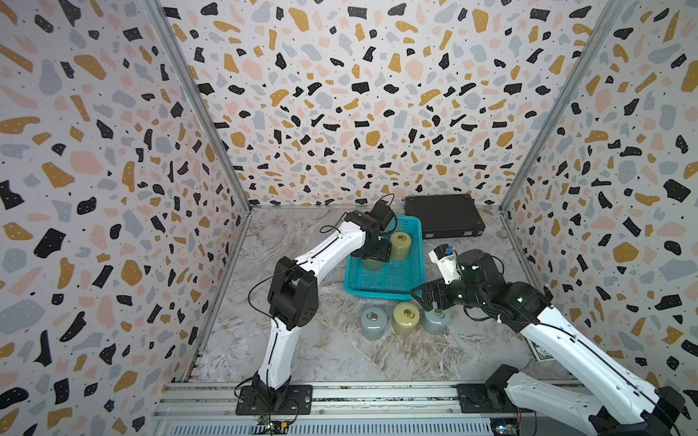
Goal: Take the tea canister out of the basket
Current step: Pick up the tea canister from the basket, then place the tea canister at the center of the board.
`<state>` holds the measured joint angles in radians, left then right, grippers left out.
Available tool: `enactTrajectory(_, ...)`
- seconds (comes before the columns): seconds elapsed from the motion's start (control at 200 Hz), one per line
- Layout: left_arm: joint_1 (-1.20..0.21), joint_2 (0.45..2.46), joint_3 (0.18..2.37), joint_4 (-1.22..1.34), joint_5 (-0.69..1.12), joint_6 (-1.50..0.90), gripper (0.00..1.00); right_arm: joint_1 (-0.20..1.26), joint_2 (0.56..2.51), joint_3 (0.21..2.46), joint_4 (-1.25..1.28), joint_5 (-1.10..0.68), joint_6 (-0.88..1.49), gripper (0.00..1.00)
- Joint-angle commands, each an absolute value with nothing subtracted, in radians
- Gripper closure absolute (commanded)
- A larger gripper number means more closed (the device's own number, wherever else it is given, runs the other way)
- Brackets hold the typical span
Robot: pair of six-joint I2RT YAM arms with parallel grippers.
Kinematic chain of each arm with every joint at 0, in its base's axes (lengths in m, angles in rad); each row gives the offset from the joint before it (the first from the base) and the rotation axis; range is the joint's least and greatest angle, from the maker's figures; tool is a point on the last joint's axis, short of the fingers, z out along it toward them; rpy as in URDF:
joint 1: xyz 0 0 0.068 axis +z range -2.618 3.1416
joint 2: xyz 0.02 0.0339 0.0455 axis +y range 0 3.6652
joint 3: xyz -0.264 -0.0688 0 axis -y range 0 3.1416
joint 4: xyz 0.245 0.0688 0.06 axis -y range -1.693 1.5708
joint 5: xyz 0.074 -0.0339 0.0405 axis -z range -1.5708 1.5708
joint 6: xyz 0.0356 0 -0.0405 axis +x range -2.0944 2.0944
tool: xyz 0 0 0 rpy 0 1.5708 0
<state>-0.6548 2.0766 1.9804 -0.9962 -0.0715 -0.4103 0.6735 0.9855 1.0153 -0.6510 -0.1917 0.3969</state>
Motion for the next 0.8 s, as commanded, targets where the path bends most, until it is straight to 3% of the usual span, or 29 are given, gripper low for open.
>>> enactTrajectory(0.0,-0.667,1.950,1.969,-1.017,-0.102,-0.442,0.21,0.675,0.989,1.008,-0.612,-0.243,0.411,0.01)
enactTrajectory(0.796,-0.751,1.262,1.258,-1.000,-0.189,-0.711,0.20,0.692,1.158,1.052,-0.473,-0.390,0.425,0.01)
